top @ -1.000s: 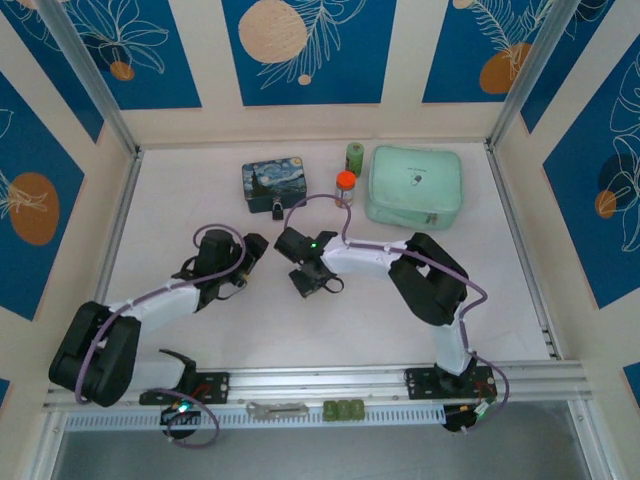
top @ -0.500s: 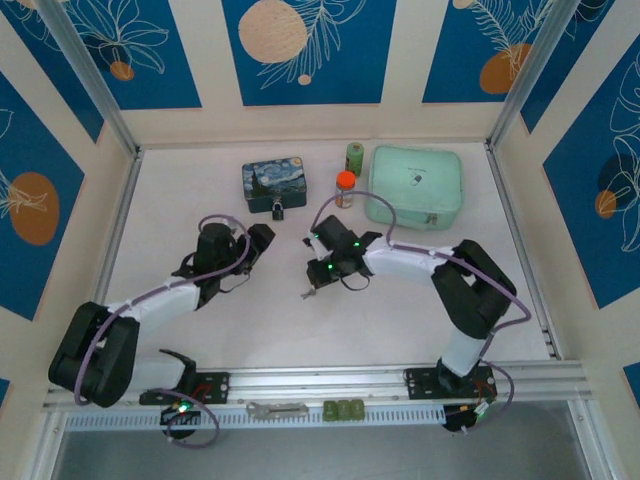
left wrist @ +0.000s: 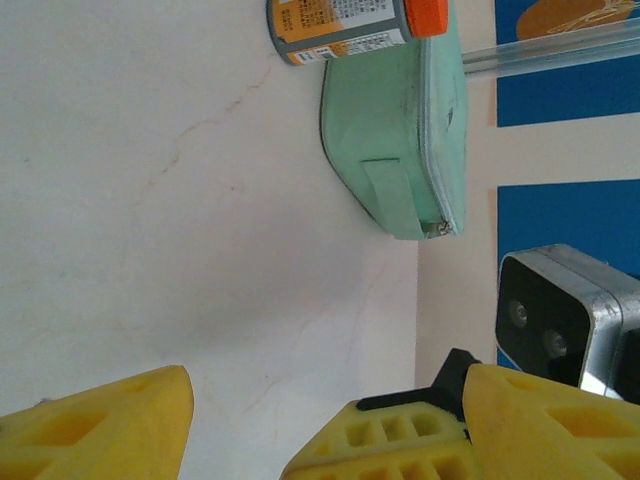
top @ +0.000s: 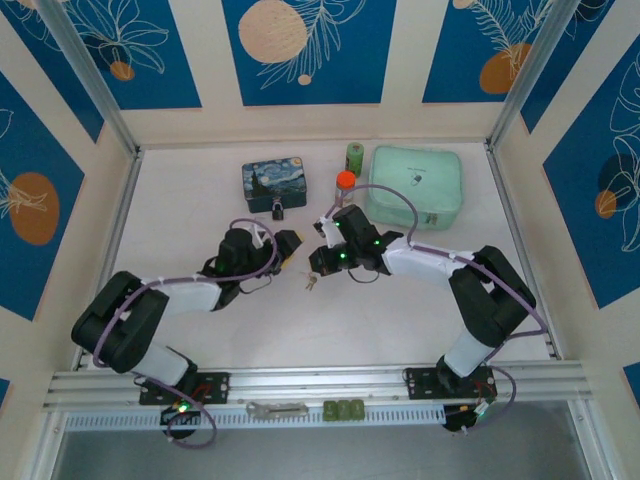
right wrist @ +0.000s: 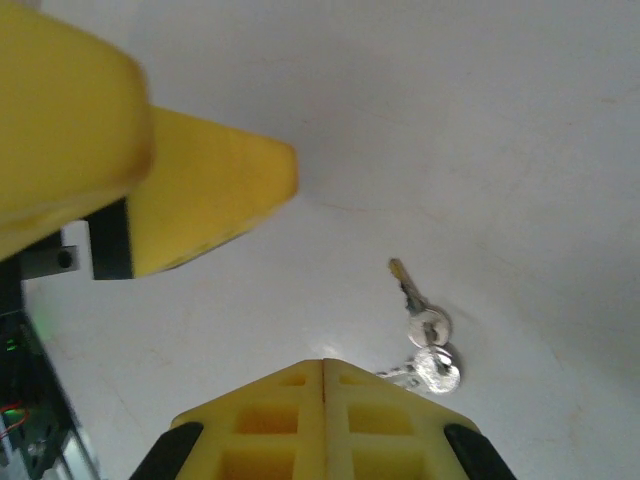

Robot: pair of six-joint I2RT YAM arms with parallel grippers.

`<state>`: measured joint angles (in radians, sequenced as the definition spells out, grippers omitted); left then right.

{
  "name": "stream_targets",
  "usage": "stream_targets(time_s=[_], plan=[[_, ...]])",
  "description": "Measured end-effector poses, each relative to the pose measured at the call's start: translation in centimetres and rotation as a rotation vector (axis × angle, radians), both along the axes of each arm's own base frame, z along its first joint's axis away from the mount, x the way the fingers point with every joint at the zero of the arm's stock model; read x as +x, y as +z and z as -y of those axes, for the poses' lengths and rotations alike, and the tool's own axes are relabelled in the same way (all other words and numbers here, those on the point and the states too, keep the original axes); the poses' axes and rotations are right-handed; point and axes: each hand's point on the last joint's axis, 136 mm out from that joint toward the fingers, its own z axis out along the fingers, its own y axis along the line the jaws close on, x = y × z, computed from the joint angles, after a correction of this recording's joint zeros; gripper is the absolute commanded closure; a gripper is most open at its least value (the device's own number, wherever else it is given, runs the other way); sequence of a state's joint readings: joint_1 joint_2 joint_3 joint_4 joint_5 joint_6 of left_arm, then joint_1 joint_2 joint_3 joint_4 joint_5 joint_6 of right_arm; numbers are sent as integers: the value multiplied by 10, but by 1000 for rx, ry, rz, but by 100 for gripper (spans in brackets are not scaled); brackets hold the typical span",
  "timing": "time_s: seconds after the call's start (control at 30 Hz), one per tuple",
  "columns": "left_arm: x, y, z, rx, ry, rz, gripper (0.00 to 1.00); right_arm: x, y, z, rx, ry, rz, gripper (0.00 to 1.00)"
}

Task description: Unlock the padlock with the key

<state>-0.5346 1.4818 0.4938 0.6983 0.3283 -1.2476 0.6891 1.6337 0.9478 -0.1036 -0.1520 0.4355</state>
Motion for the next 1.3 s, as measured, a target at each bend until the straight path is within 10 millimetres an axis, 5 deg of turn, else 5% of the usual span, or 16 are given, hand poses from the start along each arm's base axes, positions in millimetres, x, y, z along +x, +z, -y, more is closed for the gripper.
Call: stream_targets(time_s=[0.1,0.37,0.53,0.83,1.0,1.13,1.3], plan=[[2,-2,-9,31,33,0,23,3,-8,1,-76,-15,14,100],[17,22,-69,116,219,44,22,1,-40,-21,-331,83,92,54],[14,17,-83,152,254,24,21,5,-54,-13,-469,114,133,51],[9,5,-85,171,252,-9,21,0,-72,-3,-606,155,162,58],[9,2,-85,174,251,-16,21,5,-73,-5,-616,146,169,76],[9,0,-83,163,250,-31,22,12,-71,-11,-605,124,186,100],[8,-4,-79,138,241,-50,22,21,-70,-18,-552,95,203,100]])
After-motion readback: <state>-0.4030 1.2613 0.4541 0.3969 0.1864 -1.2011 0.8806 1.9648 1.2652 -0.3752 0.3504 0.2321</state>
